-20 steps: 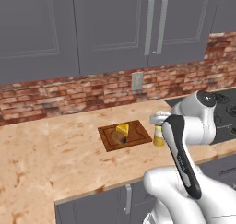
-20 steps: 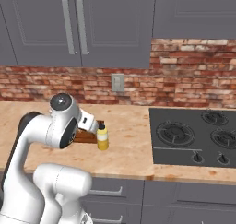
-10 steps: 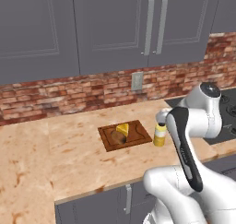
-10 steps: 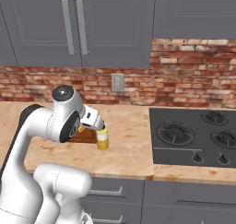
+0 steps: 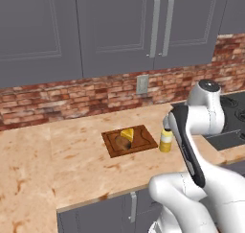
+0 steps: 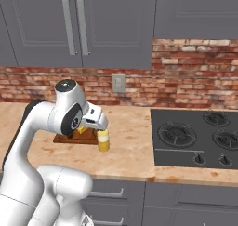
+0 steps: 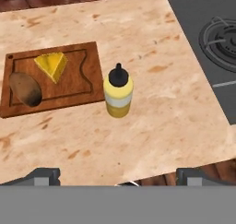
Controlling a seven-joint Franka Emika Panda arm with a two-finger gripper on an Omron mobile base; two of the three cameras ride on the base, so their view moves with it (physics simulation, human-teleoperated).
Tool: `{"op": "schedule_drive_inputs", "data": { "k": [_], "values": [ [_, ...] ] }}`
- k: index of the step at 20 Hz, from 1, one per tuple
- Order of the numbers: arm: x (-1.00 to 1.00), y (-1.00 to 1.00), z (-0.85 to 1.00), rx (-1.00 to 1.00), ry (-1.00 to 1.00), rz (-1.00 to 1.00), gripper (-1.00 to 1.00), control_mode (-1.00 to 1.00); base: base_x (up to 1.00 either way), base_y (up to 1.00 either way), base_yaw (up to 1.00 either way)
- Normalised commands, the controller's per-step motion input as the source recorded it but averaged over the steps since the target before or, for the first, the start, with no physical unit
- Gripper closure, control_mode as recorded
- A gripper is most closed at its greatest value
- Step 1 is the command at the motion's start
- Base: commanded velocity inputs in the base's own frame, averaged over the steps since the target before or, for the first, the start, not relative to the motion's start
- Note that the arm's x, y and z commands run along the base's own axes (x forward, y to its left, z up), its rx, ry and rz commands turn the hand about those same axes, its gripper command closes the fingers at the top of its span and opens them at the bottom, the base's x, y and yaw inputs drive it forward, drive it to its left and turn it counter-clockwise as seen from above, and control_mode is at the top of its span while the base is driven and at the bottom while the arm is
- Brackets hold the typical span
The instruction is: Retrieve the reheated potato from the microwave, then place the potato, cheese, and condiment on the cutting board.
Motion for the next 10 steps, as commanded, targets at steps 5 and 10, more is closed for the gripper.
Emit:
{"op": "schedule_drive_inputs", "data": {
  "k": [5,10],
  "values": [
    [0.08,-0.01,-0.17,0.00,0.05,0.00,-1.00,-1.00,0.00,0.00,0.00],
    [0.16,0.00,-0.20,0.00,0.04,0.00,-1.00,-1.00,0.00,0.00,0.00]
  ]
}}
